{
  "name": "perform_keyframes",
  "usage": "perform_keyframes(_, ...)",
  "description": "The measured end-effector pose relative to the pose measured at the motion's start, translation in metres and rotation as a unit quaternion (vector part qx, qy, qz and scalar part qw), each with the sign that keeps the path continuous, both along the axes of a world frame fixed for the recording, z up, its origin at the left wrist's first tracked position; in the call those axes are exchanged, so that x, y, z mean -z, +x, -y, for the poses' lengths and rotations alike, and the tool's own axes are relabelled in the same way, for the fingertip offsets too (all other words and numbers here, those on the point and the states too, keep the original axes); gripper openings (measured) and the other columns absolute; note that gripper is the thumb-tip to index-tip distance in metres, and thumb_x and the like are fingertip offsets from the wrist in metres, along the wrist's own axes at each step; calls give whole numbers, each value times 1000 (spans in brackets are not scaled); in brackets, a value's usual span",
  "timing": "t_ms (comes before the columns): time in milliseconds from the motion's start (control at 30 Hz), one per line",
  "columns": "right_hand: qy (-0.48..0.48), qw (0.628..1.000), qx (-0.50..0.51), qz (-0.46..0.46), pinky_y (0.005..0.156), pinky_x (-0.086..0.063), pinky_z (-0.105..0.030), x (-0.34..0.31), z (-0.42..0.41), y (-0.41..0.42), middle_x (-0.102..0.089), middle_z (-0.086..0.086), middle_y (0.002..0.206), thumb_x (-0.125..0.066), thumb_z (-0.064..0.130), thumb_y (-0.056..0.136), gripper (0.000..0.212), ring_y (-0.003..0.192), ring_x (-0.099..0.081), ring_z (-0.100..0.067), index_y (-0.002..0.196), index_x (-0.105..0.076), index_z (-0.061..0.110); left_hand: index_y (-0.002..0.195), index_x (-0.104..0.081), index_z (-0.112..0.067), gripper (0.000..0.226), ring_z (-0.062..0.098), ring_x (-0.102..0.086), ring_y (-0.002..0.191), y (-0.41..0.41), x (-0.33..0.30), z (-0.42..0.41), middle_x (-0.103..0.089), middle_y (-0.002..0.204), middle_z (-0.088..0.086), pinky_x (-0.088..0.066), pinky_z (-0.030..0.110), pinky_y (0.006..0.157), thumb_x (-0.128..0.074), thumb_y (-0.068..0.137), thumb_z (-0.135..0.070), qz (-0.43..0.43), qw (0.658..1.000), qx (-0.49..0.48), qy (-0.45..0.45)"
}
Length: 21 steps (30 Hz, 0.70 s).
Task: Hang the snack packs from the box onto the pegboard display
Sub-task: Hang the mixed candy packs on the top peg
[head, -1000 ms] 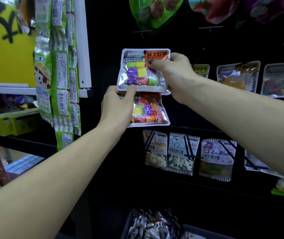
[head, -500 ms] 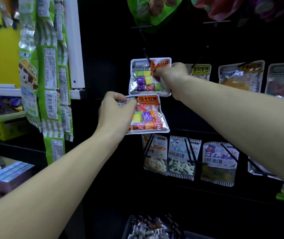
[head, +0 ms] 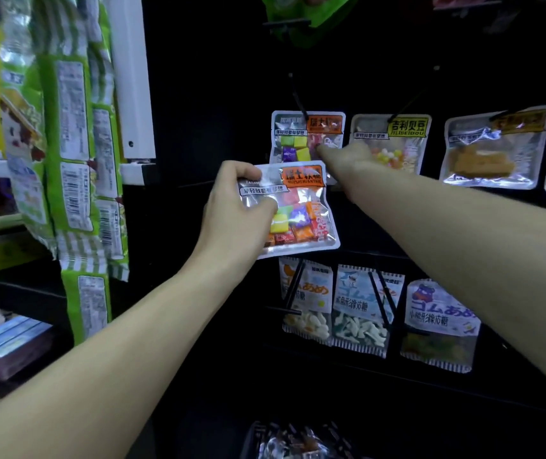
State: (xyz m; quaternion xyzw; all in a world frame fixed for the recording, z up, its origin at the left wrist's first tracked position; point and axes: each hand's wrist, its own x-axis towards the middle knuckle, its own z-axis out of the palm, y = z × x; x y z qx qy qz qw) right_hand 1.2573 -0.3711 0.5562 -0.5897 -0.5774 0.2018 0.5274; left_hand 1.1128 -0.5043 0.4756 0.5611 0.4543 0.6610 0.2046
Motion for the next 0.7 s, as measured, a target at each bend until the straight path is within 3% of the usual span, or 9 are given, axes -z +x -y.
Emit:
perform_keyframes(67,-16,1000,5,-8,100,-54,-43,8,6,2,-63,-11,132,-68,50,94,70,116,-64,-32,143,-46,5,120,-53,-24,31,-11,-66,66,-1,-2,2,-61,109,-10,-49,13,50,-60,98,-2,-1,1000,-1,11)
perform_keyframes(167,-12,1000,-7,-12,102,-53,-47,17,28,12,-56,-14,141,-61,53,95,78,121,-60,-34,153,-33,8,124,-53,-27,38,-12,-66,73,-1,-7,6,-60,112,-13,-47,8,52,-61,98,-1,-2,1000,0,24)
perform_keyframes(233,-35,990,-93,-96,92,-59,-44,21,52,22,-67,-13,126,-57,56,97,66,107,-68,-29,144,-46,11,126,-52,-30,42,-3,-68,80,-1,-10,10,-61,114,-13,-48,9,55,-61,97,-1,-1,1000,-1,30)
perform_keyframes(300,-89,958,-216,-167,84,-61,-42,21,82,29,-76,-11,101,-55,56,99,50,92,-74,-27,118,-61,11,129,-49,-33,46,-3,-69,81,0,-14,14,-61,113,-16,-50,9,57,-62,98,-2,-2,999,-1,36)
perform_keyframes(367,-109,933,-309,-145,80,-60,-40,19,105,33,-77,-9,90,-61,45,99,34,86,-76,-26,106,-63,11,133,-45,-37,51,-7,-69,82,0,-19,17,-60,115,-18,-55,12,60,-63,99,-4,-2,999,-1,40)
perform_keyframes(467,-67,936,-331,-98,78,-60,-36,13,121,32,-79,-9,100,-70,14,95,28,90,-77,-25,121,-63,7,145,-38,-35,57,-3,-70,86,0,-26,23,-61,122,-13,-61,19,71,-63,100,-12,-7,999,-14,41)
perform_keyframes(533,-27,944,-314,-99,80,-62,-39,6,125,30,-78,-13,110,-70,4,92,38,95,-78,-26,128,-58,3,150,-33,-28,59,-10,-66,79,0,-32,26,-60,115,-17,-54,8,64,-62,101,-15,-12,999,-23,43)
perform_keyframes(600,12,944,-315,-97,73,-62,-36,-1,129,27,-76,-14,115,-70,0,91,37,94,-78,-25,125,-58,3,149,-32,-24,55,-7,-66,83,0,-38,28,-60,109,-18,-51,7,61,-60,101,-17,-11,998,-36,53)
perform_keyframes(700,51,938,-320,-122,63,-62,-32,-13,134,23,-76,-15,110,-69,-6,90,28,87,-79,-25,112,-58,8,147,-33,-18,53,2,-66,94,0,-47,27,-64,111,-9,-54,14,72,-61,103,-24,-4,995,-64,74)
